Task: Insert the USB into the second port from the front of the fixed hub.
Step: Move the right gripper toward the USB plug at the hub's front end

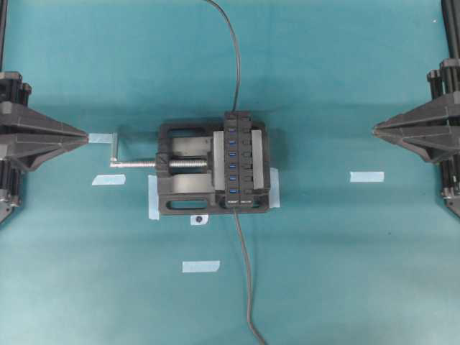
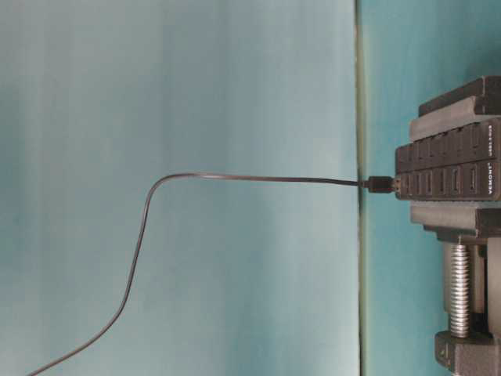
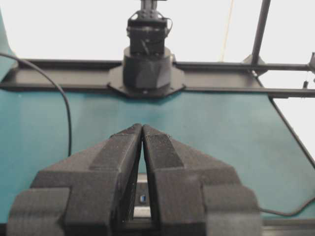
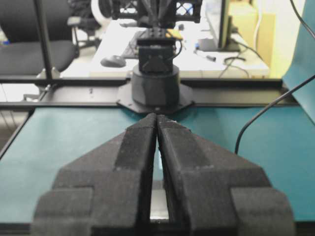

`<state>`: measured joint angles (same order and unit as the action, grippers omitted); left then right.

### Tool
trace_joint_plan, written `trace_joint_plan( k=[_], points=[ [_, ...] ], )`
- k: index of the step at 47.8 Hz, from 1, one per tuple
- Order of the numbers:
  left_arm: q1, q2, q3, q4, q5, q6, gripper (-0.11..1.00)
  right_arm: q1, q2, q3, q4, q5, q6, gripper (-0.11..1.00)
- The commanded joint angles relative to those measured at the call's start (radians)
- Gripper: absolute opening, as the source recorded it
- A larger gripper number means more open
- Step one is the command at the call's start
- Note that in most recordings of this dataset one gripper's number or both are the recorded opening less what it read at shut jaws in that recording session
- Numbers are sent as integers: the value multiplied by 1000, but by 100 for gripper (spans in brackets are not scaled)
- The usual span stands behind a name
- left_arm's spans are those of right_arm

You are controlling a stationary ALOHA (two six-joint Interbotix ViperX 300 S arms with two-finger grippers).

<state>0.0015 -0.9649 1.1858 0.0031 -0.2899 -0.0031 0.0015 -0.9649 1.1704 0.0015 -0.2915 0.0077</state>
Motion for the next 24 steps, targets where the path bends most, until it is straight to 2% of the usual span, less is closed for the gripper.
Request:
trace_joint_plan(
  k=[1,4,7,14,24],
  points=[
    [-2,20,20,5,5,-6,13,-9,11,15,2,0,-2,16],
    [-2,28,20,6,18,-6,8,-14,12,28,23,31,11,18],
    [-3,37,9,6,32,-5,0,-14,11,25,34,84,32,9],
    [-2,48,2,5,80,-5,0,-17,6,9,34,179,72,-1],
    [-2,57,-6,5,156,-2,0,-32,8,2,34,232,77,-1]
  ],
)
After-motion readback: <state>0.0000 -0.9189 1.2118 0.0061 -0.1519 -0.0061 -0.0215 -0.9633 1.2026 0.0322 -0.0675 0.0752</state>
